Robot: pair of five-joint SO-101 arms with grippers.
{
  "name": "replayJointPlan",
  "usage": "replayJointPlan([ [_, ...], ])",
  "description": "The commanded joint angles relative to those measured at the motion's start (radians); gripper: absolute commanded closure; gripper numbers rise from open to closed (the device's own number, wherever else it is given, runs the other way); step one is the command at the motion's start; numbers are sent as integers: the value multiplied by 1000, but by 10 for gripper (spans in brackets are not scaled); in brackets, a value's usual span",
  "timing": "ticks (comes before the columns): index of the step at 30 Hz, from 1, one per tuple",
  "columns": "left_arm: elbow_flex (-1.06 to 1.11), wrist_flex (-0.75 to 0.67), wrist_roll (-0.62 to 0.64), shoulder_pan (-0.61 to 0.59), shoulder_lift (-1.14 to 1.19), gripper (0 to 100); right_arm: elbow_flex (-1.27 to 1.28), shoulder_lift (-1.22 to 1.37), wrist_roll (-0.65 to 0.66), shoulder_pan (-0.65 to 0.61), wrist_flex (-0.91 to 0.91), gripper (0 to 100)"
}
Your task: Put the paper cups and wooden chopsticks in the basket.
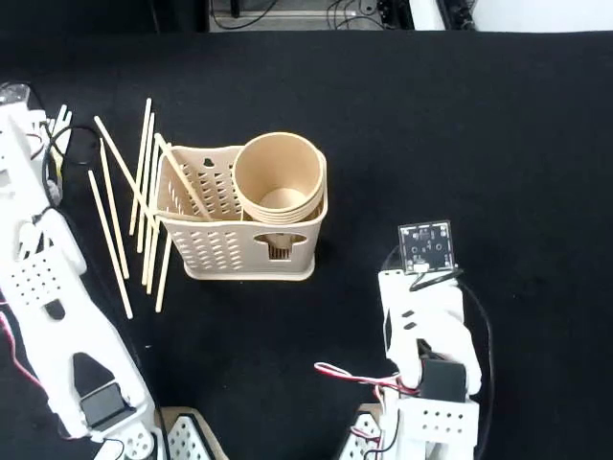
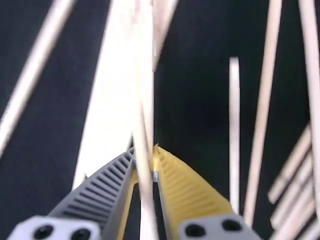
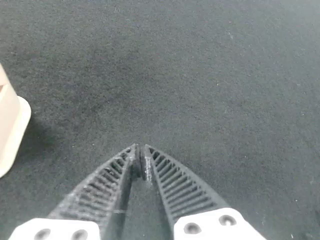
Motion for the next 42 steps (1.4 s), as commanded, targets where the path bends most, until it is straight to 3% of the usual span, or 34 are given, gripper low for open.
replayJointPlan([
  [1, 312, 3, 8, 21, -302, 971, -1, -4, 2, 14, -14, 972],
  [7, 458, 0, 8, 25, -525, 970, -1, -4, 2, 14, -12, 972],
  [12, 650, -95, 8, 27, -657, 970, -1, -4, 2, 14, -12, 972],
  [16, 986, -322, 6, 27, -807, 970, -1, -4, 2, 15, -12, 972],
  [22, 1527, -689, 5, 64, -1209, 970, -1, -4, 2, 15, -12, 972],
  [26, 1744, -864, 6, 74, -1438, 971, -1, -4, 2, 15, -11, 972],
  [32, 1839, -967, 11, 73, -1579, 971, -1, -4, 2, 15, -11, 972],
  [42, 1900, -1054, 212, 76, -1702, 971, -1, -4, 2, 15, -11, 972],
])
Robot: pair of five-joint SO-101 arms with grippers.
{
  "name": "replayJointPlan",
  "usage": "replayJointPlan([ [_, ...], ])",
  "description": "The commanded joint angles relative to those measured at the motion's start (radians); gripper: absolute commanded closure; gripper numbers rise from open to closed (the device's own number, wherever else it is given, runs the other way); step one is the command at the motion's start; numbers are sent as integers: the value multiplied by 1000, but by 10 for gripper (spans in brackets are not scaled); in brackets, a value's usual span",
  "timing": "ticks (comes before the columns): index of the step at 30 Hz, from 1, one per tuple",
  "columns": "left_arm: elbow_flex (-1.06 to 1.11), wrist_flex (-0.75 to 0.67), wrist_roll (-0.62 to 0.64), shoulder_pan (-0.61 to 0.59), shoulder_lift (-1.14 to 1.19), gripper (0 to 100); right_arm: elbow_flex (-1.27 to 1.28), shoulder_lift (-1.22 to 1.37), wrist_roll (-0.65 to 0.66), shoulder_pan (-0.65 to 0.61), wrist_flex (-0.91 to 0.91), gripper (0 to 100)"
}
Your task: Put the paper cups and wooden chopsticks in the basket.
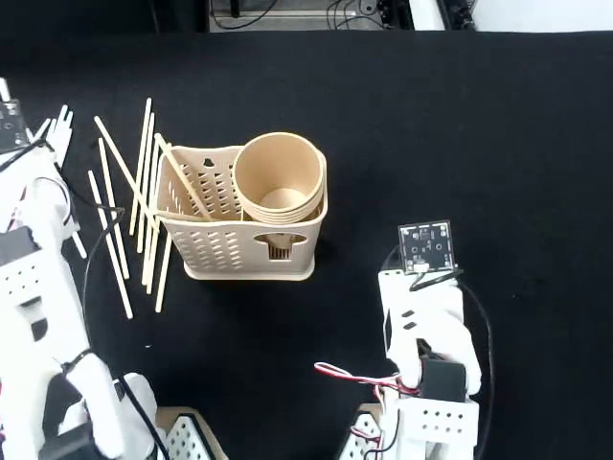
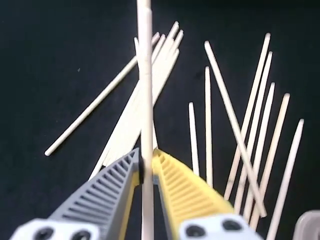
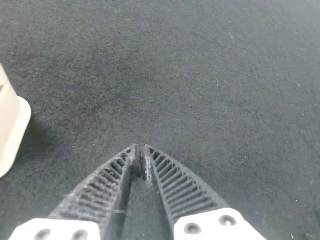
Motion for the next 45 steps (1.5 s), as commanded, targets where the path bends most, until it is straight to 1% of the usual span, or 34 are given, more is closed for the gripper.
replayJointPlan([
  [1, -8, -21, 92, 16, -104, 971, -1, -4, 2, 15, -11, 972],
  [3, -2, -21, 133, 36, -169, 971, -1, -4, 2, 15, -11, 972],
  [6, 38, -21, 160, 84, -313, 971, -1, -4, 2, 15, -11, 972],
  [9, 110, -31, 158, 139, -517, 971, -1, -4, 2, 15, -11, 972],
  [11, 189, -78, 160, 171, -661, 971, -1, -4, 2, 15, -11, 972],
  [14, 335, -229, 160, 213, -872, 971, -1, -4, 2, 15, -11, 972],
  [15, 389, -311, 160, 226, -933, 971, -1, -4, 2, 15, -11, 972],
  [18, 532, -623, 160, 271, -1085, 971, -1, -4, 2, 12, -11, 972],
  [19, 556, -700, 160, 285, -1119, 971, -1, -4, 2, 12, -11, 972],
  [20, 559, -744, 160, 298, -1143, 971, -1, -4, 2, 12, -11, 972],
  [24, 440, -740, 172, 357, -1138, 971, -1, -4, 2, 11, -11, 972],
  [27, 325, -652, 267, 427, -1071, 971, -1, -4, 2, 12, -11, 972],
  [30, 249, -597, 327, 493, -950, 971, -1, -4, 2, 14, -11, 972],
  [34, 242, -597, 371, 533, -763, 971, -1, -4, 2, 14, -11, 972],
  [37, 242, -597, 405, 535, -660, 971, -1, -4, 2, 14, -11, 972],
  [39, 242, -597, 431, 535, -631, 971, -1, -4, 2, 14, -11, 972],
  [45, 295, -597, 434, 535, -617, 971, -1, -4, 2, 15, -11, 972],
])
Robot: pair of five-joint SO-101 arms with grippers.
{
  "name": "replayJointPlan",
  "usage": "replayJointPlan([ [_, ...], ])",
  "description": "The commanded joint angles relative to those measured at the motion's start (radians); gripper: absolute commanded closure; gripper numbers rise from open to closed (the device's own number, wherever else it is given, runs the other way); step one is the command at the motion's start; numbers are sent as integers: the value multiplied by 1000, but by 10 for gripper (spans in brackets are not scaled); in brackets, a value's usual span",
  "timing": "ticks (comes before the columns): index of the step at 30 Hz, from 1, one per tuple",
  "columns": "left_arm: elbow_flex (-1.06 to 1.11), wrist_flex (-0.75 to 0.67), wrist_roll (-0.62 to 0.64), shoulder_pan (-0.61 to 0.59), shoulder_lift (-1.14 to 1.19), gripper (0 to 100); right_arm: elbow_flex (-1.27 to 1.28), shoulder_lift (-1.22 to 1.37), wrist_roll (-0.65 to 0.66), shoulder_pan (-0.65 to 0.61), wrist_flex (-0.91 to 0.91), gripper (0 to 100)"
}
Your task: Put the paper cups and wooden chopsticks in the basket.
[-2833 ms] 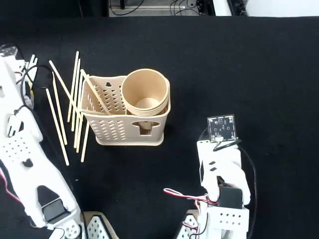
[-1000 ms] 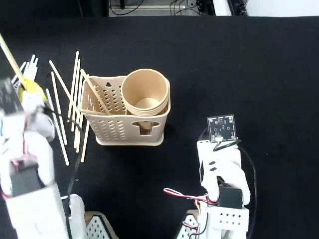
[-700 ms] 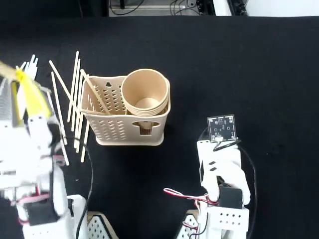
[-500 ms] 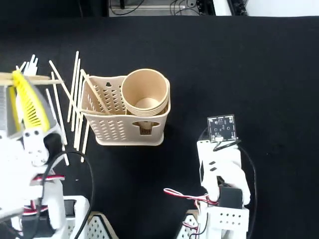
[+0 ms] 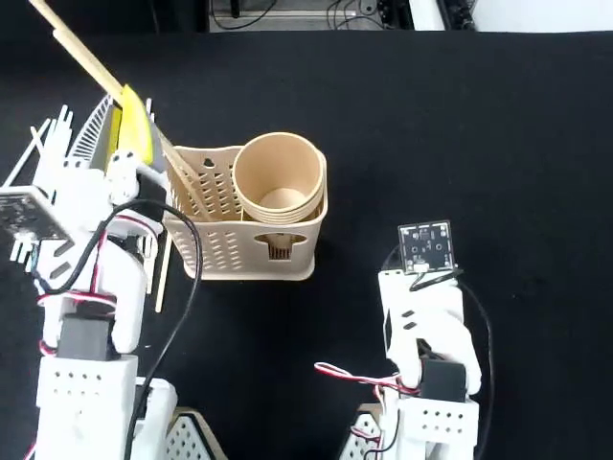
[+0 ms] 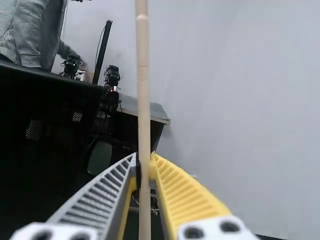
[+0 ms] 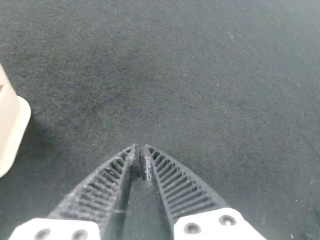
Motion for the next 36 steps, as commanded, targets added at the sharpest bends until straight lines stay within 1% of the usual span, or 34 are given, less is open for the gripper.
replayJointPlan([
  [1, 18, 5, 12, 12, 5, 971, -1, -4, 2, 15, -11, 972],
  [4, 64, 5, 12, 12, 5, 971, -1, -4, 2, 15, -11, 972],
  [11, 85, 26, 12, 13, 5, 971, -1, -4, 2, 15, -11, 972],
  [16, 120, 69, 6, 82, 5, 971, -1, -4, 2, 15, -11, 972],
  [21, 113, 89, 5, 85, 5, 970, -1, -4, 2, 15, -11, 972],
  [22, 114, 89, 5, 84, 5, 963, -1, -4, 2, 15, -11, 972],
  [25, 116, 109, 8, 84, 3, 886, -1, -4, 2, 15, -11, 972],
  [27, 82, 187, 8, 84, 0, 863, -1, -4, 2, 15, -11, 972],
  [33, -110, 497, 5, 82, -84, 859, -1, -4, 2, 15, -11, 972],
  [36, -205, 617, -72, 82, -130, 859, -1, -4, 2, 15, -11, 972],
])
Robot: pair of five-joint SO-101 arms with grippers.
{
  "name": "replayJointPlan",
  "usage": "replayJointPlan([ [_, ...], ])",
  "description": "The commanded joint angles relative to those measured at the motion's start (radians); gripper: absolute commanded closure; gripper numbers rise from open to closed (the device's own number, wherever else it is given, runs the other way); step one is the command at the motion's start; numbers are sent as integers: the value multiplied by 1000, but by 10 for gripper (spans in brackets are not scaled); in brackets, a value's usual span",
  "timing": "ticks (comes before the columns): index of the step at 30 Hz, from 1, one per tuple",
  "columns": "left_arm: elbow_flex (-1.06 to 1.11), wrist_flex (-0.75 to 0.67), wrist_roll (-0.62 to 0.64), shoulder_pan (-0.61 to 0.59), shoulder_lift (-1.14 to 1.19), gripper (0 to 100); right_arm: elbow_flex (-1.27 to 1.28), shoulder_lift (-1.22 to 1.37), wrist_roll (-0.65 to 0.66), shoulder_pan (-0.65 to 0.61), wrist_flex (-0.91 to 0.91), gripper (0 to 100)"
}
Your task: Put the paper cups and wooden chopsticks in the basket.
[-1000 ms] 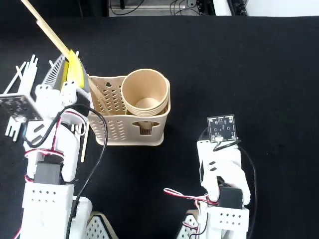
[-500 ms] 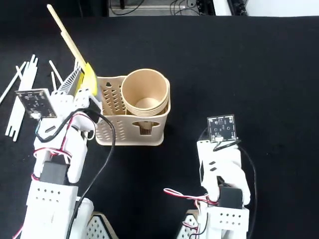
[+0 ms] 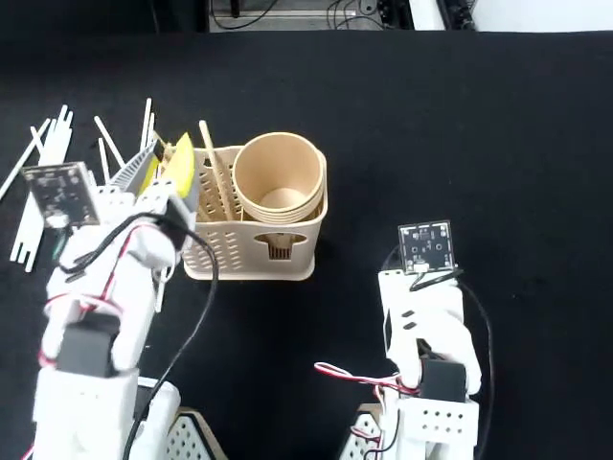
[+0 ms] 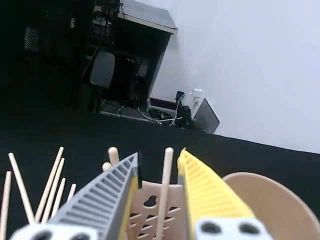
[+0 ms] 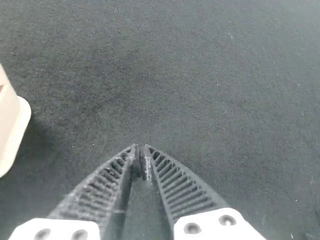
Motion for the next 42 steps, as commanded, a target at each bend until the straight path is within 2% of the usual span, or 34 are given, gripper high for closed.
replayJointPlan([
  [1, -202, 184, -94, -1, -64, 860, -1, -4, 2, 15, -11, 972],
  [3, -291, 265, -110, -54, -69, 859, -1, -4, 2, 15, -11, 972],
  [6, -389, 330, -115, -203, -31, 859, -1, -4, 2, 15, -11, 972],
  [10, -429, 333, -117, -397, 115, 859, -1, -4, 2, 14, -11, 972],
  [13, -440, 313, -175, -473, 255, 859, -1, -4, 2, 14, -11, 972],
  [18, -489, 307, -258, -529, 508, 859, -1, -4, 2, 12, -11, 972],
  [27, -699, 328, -311, -691, 985, 859, -1, -4, 2, 11, -11, 972],
  [42, -1323, 505, -336, -699, 1741, 862, -1, -4, 2, 11, -11, 972],
])
